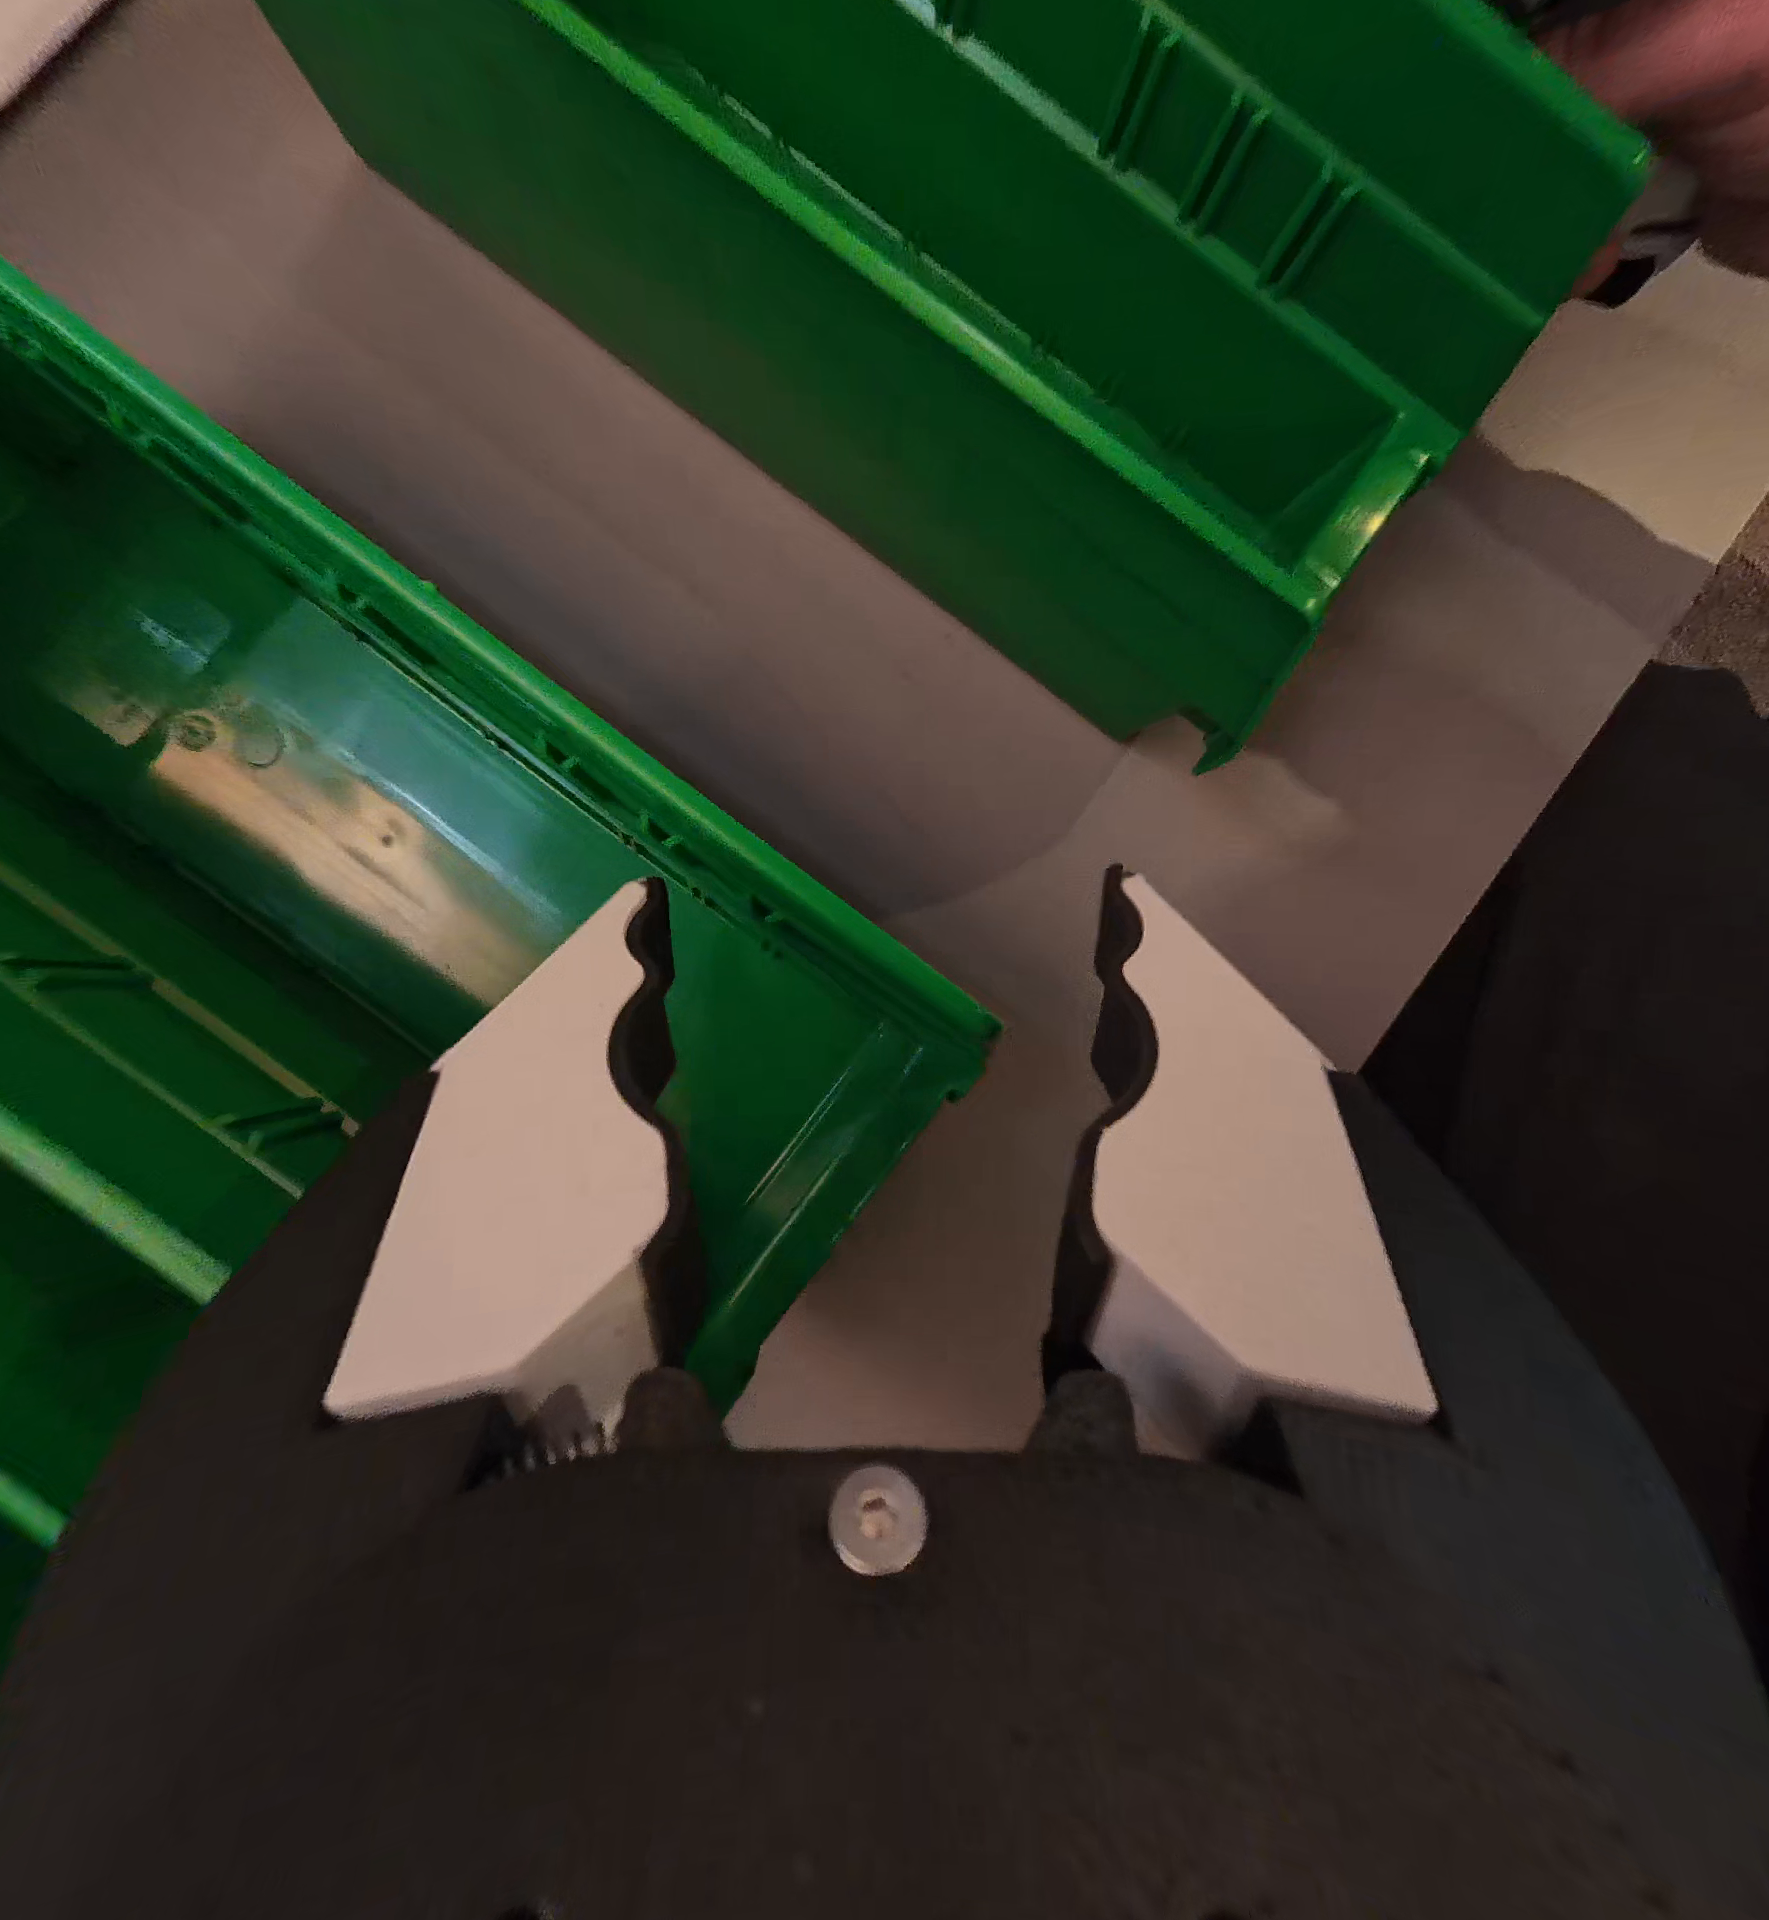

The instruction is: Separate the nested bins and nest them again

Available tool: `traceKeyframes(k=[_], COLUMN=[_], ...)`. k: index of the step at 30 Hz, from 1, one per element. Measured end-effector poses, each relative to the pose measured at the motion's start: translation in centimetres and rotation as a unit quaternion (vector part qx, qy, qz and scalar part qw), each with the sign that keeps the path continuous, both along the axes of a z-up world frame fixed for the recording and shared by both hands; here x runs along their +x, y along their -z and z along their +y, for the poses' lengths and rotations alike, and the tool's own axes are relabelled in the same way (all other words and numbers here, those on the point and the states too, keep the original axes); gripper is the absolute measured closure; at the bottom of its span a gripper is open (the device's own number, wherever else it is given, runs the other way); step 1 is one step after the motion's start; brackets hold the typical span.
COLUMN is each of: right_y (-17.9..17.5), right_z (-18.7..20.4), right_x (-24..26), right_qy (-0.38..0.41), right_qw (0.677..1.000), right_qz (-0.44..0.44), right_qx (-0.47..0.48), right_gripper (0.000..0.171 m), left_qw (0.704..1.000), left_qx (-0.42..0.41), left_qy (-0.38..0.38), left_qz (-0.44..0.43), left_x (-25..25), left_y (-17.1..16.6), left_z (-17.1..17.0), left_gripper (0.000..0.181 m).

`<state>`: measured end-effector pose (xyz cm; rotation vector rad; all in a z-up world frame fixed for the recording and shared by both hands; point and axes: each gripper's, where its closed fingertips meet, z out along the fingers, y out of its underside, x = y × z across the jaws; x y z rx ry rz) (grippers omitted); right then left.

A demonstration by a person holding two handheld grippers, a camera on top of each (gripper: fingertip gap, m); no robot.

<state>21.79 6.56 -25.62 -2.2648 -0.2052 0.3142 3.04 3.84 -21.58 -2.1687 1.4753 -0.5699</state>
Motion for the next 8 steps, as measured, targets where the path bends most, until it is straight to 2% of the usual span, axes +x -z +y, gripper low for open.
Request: traceKeyframes(k=[1, 4, 5, 8], right_y=[0.0, 0.0, 0.0, 0.0], right_z=[0.0, 0.0, 0.0, 0.0], right_x=[0.0, 0.1, 0.1, 0.0], right_qy=[0.0, 0.001, 0.002, 0.0], right_qw=[1.0, 1.0, 1.0, 1.0], right_qz=[-0.001, -0.001, 0.0, 0.0], right_qx=[0.0, 0.001, 0.0, -0.001], right_gripper=[0.169, 0.169, 0.169, 0.169], left_qw=[1.0, 0.998, 0.997, 0.99], left_qx=[0.007, 0.032, 0.036, 0.023], left_qy=[-0.004, -0.032, -0.052, -0.131], left_qz=[-0.007, -0.039, -0.048, -0.036], left_x=[-0.2, -0.9, -1.2, -2.6], left_y=[-0.7, -3.8, -4.8, -6.0], left_z=[0.1, 1.2, 1.8, 4.2], left_gripper=[0.098, 0.094, 0.084, 0.041])
